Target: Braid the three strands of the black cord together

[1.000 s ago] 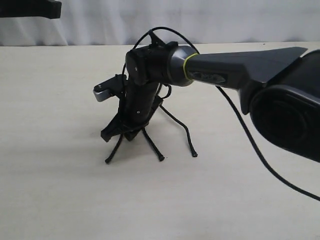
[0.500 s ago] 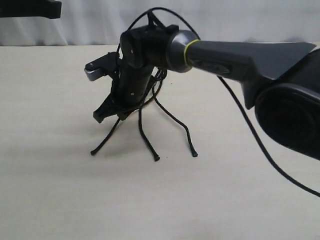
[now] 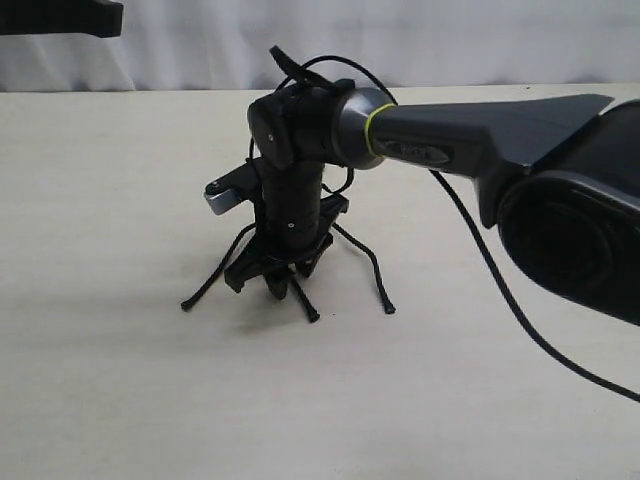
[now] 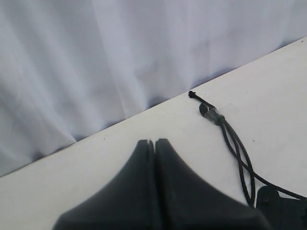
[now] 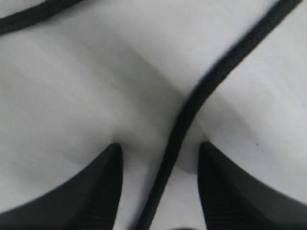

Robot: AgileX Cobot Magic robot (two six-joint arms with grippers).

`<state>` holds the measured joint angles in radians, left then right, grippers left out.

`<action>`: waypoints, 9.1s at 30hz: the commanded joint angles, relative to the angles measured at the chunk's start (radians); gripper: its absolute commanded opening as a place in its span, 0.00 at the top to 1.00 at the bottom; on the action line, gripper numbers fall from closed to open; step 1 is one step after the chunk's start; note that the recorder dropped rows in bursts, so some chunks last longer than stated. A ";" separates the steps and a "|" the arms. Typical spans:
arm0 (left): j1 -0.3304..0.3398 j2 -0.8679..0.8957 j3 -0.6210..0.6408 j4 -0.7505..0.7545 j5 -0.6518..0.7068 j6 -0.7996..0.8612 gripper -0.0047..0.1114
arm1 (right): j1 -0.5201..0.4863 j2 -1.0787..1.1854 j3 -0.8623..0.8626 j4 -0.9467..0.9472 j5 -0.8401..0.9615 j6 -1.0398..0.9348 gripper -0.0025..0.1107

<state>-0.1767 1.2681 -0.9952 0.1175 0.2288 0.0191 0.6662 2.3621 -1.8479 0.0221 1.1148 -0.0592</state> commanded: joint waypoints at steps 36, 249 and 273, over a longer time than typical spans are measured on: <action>0.001 -0.003 0.004 -0.007 -0.010 -0.009 0.96 | -0.082 0.010 -0.001 0.178 0.106 -0.633 0.94; 0.281 -1.268 0.995 -0.078 -0.030 0.011 0.96 | -0.628 -2.334 1.848 0.186 -1.057 -0.036 0.94; 0.281 -1.268 0.995 -0.076 -0.024 0.011 0.96 | -0.608 -2.362 1.848 0.062 -0.927 0.006 0.94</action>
<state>0.1038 0.0028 -0.0036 0.0459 0.2077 0.0279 0.0533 0.0054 -0.0035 0.0953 0.1889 -0.0591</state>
